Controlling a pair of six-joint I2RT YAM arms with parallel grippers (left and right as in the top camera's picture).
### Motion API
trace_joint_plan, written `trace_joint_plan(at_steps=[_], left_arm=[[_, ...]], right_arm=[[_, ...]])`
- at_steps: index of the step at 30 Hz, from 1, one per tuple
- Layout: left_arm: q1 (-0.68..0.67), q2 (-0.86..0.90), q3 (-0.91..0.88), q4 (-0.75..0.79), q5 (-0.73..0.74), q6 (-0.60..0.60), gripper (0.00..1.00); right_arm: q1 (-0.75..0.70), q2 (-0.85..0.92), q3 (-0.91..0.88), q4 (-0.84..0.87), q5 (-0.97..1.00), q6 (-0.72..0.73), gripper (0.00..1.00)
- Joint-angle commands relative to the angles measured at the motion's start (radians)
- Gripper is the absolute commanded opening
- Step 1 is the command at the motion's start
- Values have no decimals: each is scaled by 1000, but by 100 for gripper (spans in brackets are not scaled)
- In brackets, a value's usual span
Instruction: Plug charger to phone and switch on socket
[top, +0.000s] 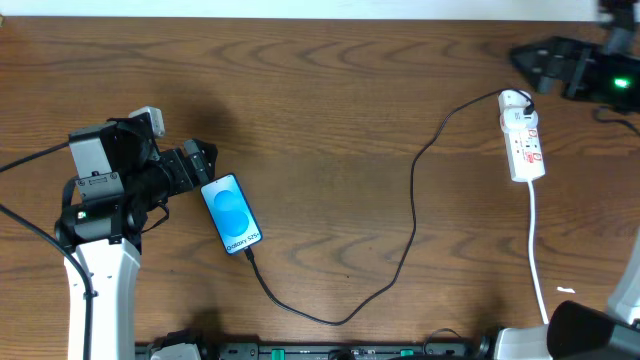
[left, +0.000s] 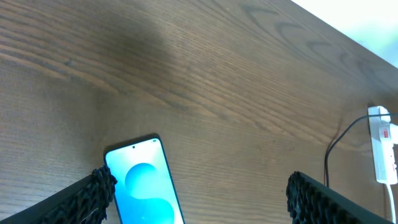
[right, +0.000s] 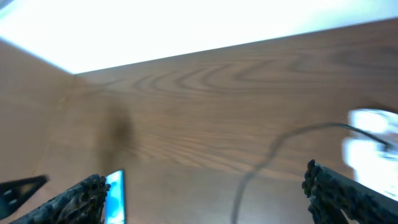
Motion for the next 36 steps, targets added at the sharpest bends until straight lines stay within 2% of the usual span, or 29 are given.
trace_joint_plan(at_steps=[1,7,13,18,36], left_arm=[[3,-3,11,-1,10,14,90],[3,-3,11,-1,10,14,90],[3,-3,11,-1,10,14,90],[3,-3,11,-1,10,14,90],[3,-3,11,-1,10,13,90]], right_arm=[[-82,19,20,-33,3,-91,99],[-205,158,20,-116,21,-208,99],[-224,329,20,-166,128,-326,99],[-223,415,20,-155,188,-333,99],[-169,584,17,-64,185,-397,99]])
